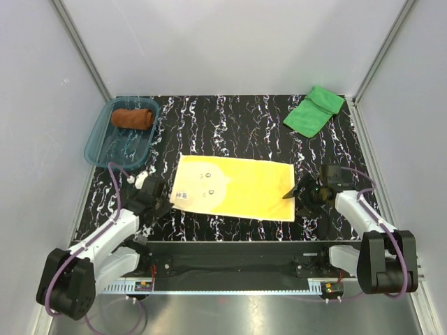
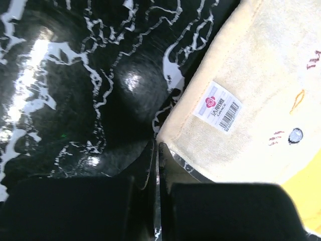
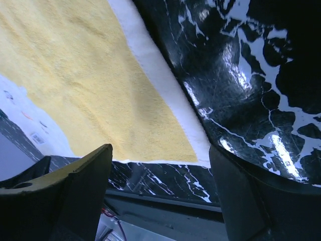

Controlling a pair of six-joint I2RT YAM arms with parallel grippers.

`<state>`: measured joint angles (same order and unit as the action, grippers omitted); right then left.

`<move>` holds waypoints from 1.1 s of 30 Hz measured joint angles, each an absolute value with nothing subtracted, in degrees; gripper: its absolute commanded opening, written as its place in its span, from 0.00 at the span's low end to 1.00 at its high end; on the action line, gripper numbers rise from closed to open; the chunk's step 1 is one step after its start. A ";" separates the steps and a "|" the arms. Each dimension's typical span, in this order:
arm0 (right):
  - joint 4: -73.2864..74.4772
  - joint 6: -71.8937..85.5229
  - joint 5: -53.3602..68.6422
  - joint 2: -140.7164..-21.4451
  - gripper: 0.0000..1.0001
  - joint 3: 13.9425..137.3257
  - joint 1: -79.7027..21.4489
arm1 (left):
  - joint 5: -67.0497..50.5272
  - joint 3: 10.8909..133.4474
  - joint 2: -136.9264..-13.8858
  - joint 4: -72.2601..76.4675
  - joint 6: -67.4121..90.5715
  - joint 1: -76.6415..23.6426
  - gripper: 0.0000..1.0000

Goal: Roll the towels
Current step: Fold the towel

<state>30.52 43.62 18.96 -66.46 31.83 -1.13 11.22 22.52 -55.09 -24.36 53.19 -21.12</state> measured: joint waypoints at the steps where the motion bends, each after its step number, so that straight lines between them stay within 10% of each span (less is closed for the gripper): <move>1: 29.67 44.27 18.96 -66.48 0.86 30.74 -2.24 | 10.92 22.52 -55.09 -24.40 52.60 -20.05 0.00; 12: 23.22 51.88 19.97 -64.45 0.79 24.80 -11.46 | 8.14 22.52 -55.24 -24.38 47.29 -11.99 0.00; 33: 26.61 54.24 16.08 -62.30 0.29 22.68 -17.12 | 6.61 22.37 -55.24 -24.21 46.30 -11.92 0.00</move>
<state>26.61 54.24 16.08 -62.30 22.68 -17.12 6.61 22.37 -55.24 -24.21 46.30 -11.92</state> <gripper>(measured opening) 0.343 0.012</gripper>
